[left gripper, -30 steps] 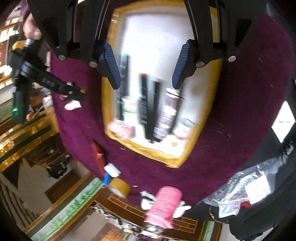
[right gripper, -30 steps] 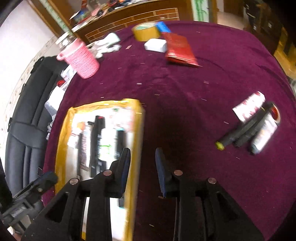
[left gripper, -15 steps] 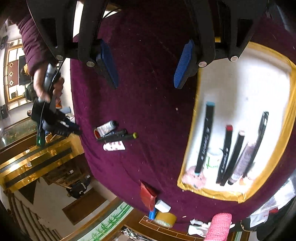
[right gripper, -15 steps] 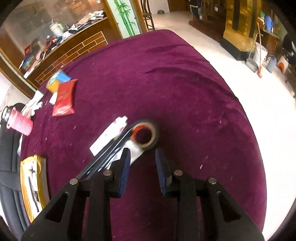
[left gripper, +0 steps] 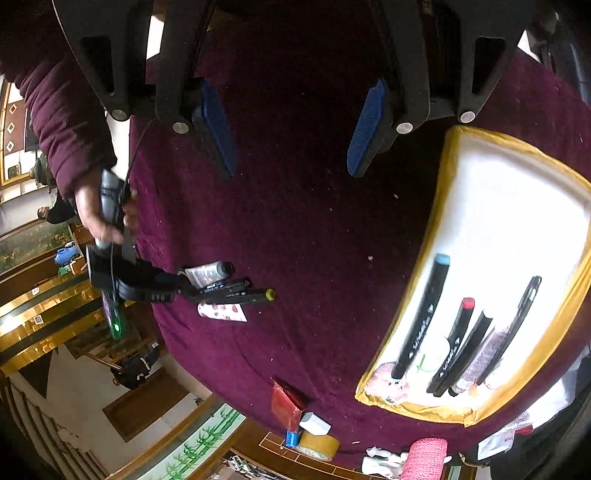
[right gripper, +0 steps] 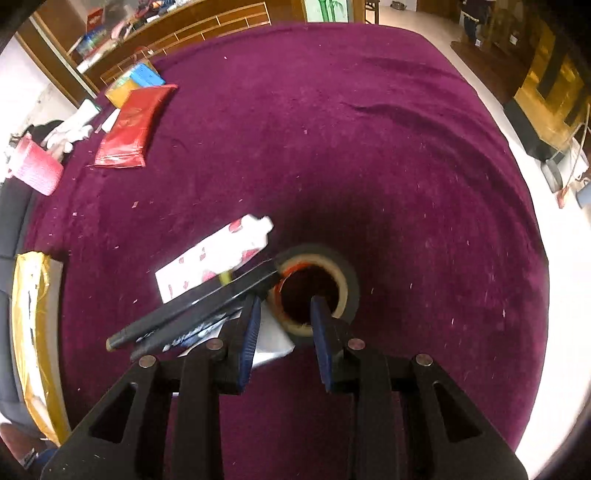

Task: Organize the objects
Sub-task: 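Reach the right gripper into the black tape roll's hole on the carpet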

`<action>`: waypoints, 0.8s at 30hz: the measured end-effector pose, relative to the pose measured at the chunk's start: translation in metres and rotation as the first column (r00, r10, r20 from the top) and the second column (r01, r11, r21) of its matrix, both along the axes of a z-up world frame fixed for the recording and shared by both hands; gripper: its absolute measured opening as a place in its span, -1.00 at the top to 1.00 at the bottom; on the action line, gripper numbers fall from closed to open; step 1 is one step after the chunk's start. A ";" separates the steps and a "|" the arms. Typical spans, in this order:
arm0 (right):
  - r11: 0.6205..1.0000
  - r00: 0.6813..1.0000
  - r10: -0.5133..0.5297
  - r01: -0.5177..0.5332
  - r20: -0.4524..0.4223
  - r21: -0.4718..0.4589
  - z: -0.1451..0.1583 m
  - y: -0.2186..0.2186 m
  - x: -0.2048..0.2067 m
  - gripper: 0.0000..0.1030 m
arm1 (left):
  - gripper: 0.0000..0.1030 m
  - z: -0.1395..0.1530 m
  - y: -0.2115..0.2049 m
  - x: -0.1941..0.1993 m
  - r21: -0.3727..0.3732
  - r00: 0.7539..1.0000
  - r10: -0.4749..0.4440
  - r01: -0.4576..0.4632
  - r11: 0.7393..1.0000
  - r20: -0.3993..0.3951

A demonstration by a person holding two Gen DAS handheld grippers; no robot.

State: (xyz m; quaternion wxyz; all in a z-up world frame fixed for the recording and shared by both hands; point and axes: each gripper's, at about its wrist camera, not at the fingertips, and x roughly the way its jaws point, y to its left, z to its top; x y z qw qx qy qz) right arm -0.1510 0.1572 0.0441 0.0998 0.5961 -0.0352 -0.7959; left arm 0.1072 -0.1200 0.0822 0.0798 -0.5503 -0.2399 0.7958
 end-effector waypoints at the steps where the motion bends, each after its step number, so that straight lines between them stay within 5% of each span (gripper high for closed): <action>1: 1.000 1.000 -0.001 0.001 0.008 -0.021 -0.002 0.001 -0.005 0.51 | -0.08 0.000 0.003 0.001 -0.001 1.000 0.004 -0.004 1.000 0.002; 4: 1.000 0.998 -0.012 0.014 0.067 -0.022 -0.009 0.003 -0.017 0.36 | -0.08 0.002 0.014 0.001 -0.010 1.000 -0.005 0.005 1.000 -0.006; 10: 0.991 0.993 0.082 -0.091 0.087 0.103 -0.011 0.004 0.005 0.43 | -0.08 0.012 0.035 -0.007 0.003 0.996 -0.066 0.066 0.998 -0.061; 16: 0.991 0.981 0.109 -0.121 0.160 0.064 -0.012 0.038 0.041 0.42 | -0.08 0.019 0.070 -0.033 -0.028 0.970 -0.207 0.205 0.978 -0.130; 20: 0.990 0.970 0.132 -0.141 0.205 0.031 -0.011 0.056 0.072 0.38 | -0.08 0.020 0.107 -0.063 -0.137 0.929 -0.332 0.312 0.940 -0.161; 24: 0.991 0.967 0.130 -0.122 0.218 -0.047 -0.011 0.075 0.100 0.37 | -0.08 0.013 0.152 -0.099 -0.272 0.852 -0.492 0.438 0.857 -0.178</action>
